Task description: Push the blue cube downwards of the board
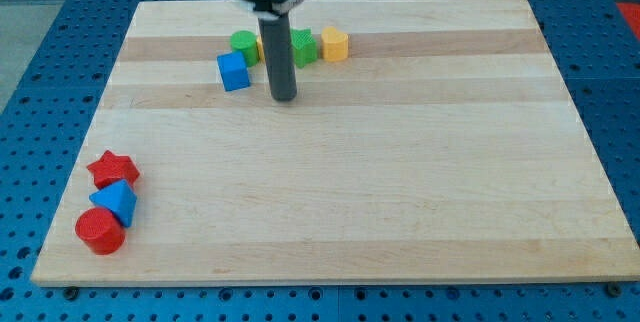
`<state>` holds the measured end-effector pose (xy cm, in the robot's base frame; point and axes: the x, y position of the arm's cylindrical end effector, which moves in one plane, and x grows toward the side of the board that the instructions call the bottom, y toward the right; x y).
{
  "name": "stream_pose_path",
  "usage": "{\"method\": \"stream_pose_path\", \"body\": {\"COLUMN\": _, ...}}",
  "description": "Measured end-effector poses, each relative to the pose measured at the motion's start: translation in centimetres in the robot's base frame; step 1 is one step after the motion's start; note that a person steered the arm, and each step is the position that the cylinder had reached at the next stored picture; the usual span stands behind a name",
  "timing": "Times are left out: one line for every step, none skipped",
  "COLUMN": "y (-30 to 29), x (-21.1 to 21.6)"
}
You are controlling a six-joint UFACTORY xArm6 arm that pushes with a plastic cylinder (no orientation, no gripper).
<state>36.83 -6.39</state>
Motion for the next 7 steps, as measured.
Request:
{"method": "stream_pose_path", "body": {"y": -3.3, "x": -2.6}}
{"method": "stream_pose_path", "body": {"y": -8.3, "x": -2.8}}
{"method": "stream_pose_path", "body": {"y": -10.1, "x": -2.8}}
{"method": "stream_pose_path", "body": {"y": -10.8, "x": -4.8}}
{"method": "stream_pose_path", "body": {"y": -14.4, "x": -6.1}}
{"method": "stream_pose_path", "body": {"y": -16.3, "x": -4.9}}
{"method": "stream_pose_path", "body": {"y": -15.8, "x": -1.3}}
